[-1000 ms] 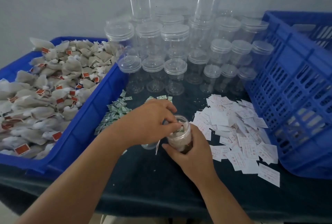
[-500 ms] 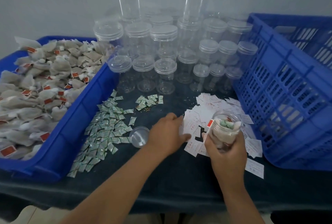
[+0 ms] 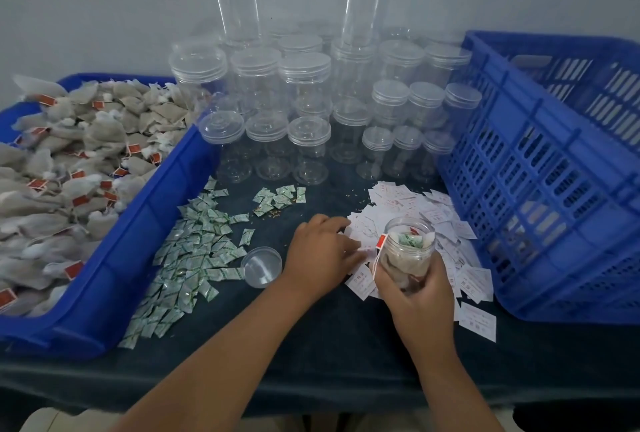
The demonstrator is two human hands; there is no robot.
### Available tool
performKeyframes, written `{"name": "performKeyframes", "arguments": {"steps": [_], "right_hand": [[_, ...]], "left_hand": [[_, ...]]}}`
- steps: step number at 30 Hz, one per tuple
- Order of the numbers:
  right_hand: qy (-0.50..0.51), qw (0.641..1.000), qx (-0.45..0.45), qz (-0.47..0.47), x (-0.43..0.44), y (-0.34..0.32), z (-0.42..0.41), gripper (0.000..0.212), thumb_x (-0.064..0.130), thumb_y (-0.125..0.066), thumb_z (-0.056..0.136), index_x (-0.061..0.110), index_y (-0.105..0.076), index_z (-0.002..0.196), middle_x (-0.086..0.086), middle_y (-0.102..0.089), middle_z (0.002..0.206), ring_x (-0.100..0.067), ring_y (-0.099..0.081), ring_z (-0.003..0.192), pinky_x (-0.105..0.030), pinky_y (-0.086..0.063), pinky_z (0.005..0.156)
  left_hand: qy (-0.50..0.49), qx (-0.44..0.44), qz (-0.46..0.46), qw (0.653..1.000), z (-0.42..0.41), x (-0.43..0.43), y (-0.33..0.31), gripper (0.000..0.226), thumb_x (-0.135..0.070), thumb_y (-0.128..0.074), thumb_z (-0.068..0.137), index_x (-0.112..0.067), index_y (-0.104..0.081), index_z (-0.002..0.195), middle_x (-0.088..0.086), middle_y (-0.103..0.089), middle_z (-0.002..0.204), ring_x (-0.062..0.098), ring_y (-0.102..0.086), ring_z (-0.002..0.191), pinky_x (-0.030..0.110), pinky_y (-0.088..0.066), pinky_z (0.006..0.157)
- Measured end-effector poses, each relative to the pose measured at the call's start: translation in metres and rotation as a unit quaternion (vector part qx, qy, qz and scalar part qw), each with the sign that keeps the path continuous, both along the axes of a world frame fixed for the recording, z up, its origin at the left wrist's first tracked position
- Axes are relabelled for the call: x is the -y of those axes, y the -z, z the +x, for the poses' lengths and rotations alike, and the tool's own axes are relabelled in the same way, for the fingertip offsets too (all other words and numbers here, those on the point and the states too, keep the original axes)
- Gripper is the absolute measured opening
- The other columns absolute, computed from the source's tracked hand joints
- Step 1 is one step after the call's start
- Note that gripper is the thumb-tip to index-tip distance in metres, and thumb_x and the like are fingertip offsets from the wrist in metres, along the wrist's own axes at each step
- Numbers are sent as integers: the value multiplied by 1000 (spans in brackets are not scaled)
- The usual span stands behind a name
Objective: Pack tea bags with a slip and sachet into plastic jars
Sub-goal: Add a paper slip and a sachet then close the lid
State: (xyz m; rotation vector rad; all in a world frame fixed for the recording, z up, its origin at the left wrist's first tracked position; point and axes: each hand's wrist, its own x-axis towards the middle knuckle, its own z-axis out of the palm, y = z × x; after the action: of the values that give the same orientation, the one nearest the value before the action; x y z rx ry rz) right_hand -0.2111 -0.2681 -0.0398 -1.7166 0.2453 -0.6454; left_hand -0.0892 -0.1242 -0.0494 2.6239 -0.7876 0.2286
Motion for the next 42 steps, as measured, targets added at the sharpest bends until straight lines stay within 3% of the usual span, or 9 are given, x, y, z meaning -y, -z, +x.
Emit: {"name": "performKeyframes", "arguments": {"steps": [8,12,17,22,26,30,33,37,42], "right_hand": [[-10,1000,-7,-13,0,4,2,47,58,-83,68,58,-62,110,25,-73,111,0,-72,103,-9,-53,81],[-13,1000,-3,-1,-8,-2,8,45,58,-82,68,60,-62,108,24,-74,108,-1,-72,99,-9,-52,77],[-8,999,-6,45,-25,-10,29,46,60,-81,67,46,-65,107,26,-74,104,3,-72,92,-8,-51,73],[23,999,-1,44,-26,-2,35,48,60,-80,66,41,-62,106,28,-73,103,3,-72,92,-7,-51,73],[19,999,0,49,-24,4,36,46,54,-83,71,42,-64,110,23,-74,105,0,-74,95,-11,-54,75],[8,998,10,57,-23,3,34,47,50,-84,72,40,-65,114,23,-75,107,0,-74,98,-12,-55,79],[-5,999,5,53,-22,6,34,44,39,-88,76,38,-67,114,20,-76,107,-1,-74,98,-10,-54,77],[-54,997,-17,43,-24,10,31,46,44,-88,74,42,-67,114,12,-78,110,-11,-76,101,-26,-59,82],[-82,996,-14,-20,-28,9,30,51,50,-89,77,35,-66,119,8,-76,110,-18,-75,101,-46,-63,84]], "left_hand": [[-85,-183,-260,944,-2,-19,-12,22,-24,-74,88,-36,-77,105,-15,-77,89,1,-72,82,31,-60,82],[-136,-209,-265,932,-2,-30,-14,20,-25,-76,87,-44,-75,80,-27,-74,79,-6,-69,75,28,-58,76],[-96,-222,-207,948,-6,-25,-19,20,-39,-73,91,-34,-73,111,-16,-74,89,1,-69,85,26,-54,78],[-24,-166,-22,986,-15,-17,-9,44,-56,-81,76,-32,-70,111,-13,-47,104,9,-50,105,26,-39,79],[-43,-172,-36,984,-11,-14,-9,19,-47,-81,79,-34,-69,87,-10,-48,103,9,-47,105,23,-36,77],[-61,-175,-86,979,-13,-16,-18,30,-40,-76,88,-38,-56,66,-14,-59,84,6,-62,85,25,-40,67],[-125,-148,-212,958,-13,-32,-40,14,-41,-73,95,-38,-72,81,-24,-71,76,-6,-65,73,21,-46,67],[-118,0,-404,907,-22,-47,-85,14,-35,-69,99,-41,-77,108,-30,-75,97,-5,-70,84,15,-53,73],[116,133,-217,960,-34,-40,-99,21,-28,-65,102,-24,-79,118,-18,-77,108,3,-66,112,23,-47,101]]}}
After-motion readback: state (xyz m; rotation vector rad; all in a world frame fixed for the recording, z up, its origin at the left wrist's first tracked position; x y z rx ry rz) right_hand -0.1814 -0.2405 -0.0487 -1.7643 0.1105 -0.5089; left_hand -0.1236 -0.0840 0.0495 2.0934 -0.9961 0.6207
